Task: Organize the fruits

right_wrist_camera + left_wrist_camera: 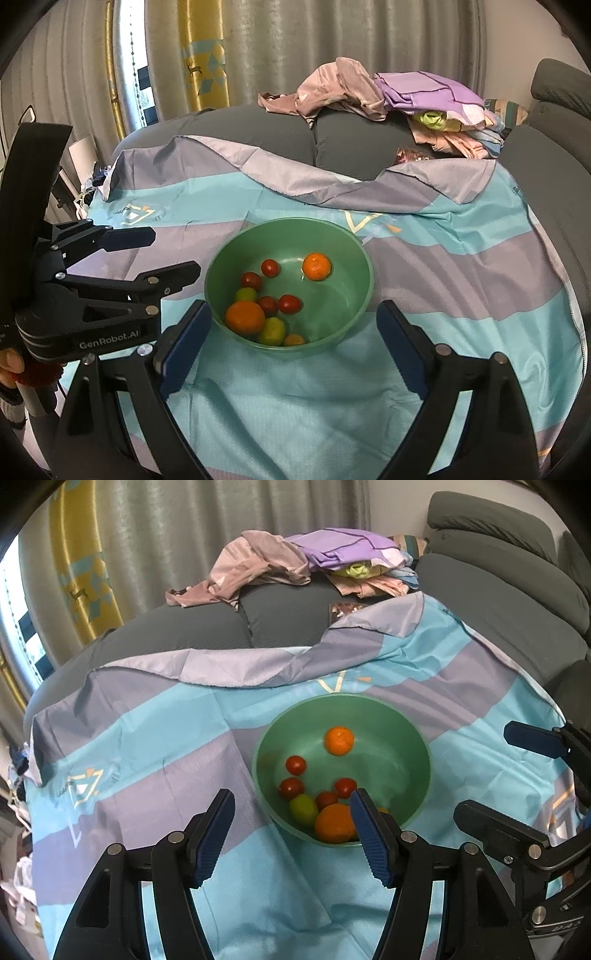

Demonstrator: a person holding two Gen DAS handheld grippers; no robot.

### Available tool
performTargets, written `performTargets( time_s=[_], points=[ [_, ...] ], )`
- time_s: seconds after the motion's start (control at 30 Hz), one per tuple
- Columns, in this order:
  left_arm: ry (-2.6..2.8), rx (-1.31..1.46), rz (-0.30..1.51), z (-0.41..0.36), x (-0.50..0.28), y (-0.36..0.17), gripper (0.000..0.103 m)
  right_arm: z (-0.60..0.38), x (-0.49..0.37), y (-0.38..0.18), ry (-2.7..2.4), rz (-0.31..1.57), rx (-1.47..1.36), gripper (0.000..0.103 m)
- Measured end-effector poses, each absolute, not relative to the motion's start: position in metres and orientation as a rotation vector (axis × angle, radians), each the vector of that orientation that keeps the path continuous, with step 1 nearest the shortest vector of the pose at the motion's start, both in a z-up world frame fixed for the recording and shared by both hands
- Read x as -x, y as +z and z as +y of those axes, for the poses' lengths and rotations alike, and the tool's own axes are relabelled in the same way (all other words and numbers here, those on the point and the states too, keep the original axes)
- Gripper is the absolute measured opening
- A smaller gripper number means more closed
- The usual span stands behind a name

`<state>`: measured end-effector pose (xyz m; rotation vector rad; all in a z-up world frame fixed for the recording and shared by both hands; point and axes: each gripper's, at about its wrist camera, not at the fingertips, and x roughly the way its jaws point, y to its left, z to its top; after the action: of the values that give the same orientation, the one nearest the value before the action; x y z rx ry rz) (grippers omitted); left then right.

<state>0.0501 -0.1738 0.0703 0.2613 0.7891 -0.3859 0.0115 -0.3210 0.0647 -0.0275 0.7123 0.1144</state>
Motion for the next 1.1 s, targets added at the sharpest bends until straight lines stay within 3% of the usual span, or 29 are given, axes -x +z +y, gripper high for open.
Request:
performTargets(
  time_s=[1.1],
  points=[
    [-0.372, -0.262, 0.780, -0.1757, -0.0458, 0.0756, 0.065, -0.3229, -0.0062, 0.0671, 0.111, 0.704, 0.028, 0.092]
  ],
)
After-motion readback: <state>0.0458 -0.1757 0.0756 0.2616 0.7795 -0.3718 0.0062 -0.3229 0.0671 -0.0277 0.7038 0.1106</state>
